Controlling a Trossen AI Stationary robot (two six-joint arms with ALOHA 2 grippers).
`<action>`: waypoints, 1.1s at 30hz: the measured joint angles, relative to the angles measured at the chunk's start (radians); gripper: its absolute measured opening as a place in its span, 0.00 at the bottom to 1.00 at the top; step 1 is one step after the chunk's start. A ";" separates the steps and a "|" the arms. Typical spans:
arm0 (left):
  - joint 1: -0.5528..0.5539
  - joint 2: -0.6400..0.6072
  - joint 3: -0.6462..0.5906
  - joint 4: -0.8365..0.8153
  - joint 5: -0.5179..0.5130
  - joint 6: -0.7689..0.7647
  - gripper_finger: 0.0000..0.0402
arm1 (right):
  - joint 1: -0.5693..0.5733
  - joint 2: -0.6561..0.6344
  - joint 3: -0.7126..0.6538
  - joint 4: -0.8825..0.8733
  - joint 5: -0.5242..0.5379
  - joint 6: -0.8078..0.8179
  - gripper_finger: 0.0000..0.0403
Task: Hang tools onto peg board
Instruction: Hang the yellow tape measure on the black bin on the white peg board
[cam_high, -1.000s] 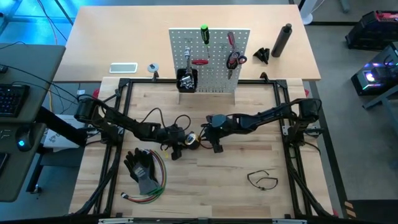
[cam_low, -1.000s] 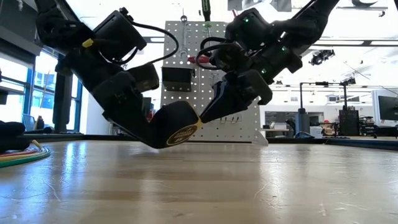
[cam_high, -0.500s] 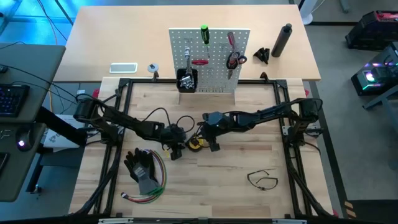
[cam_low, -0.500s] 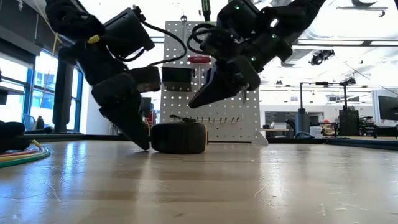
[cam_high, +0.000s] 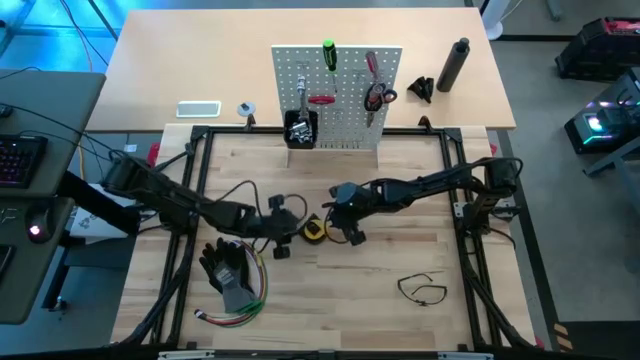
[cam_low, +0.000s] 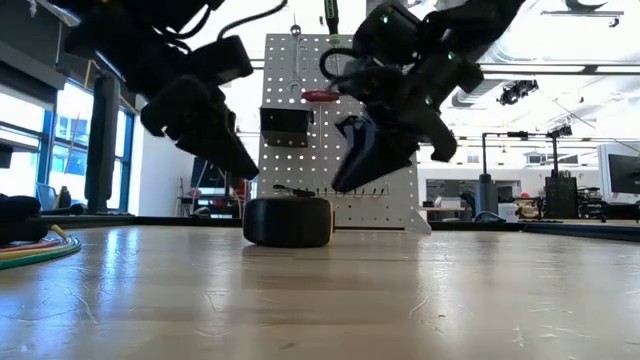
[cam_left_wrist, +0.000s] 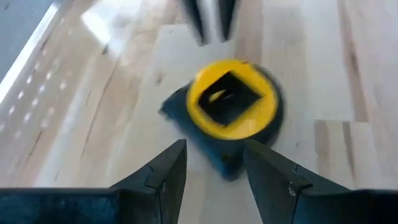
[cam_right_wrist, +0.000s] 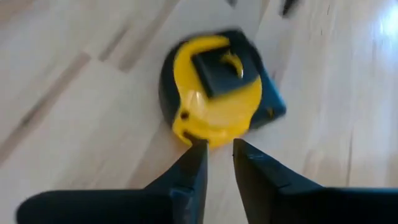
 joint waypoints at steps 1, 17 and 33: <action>-0.013 0.011 0.000 0.019 -0.011 0.013 0.38 | -0.006 0.000 -0.007 -0.002 0.000 -0.001 0.18; -0.078 0.150 -0.002 0.088 -0.132 0.023 0.54 | -0.042 0.059 -0.188 0.306 0.020 0.043 0.52; -0.054 0.204 -0.003 0.095 -0.177 0.029 0.50 | -0.036 0.142 -0.189 0.416 0.005 0.194 0.42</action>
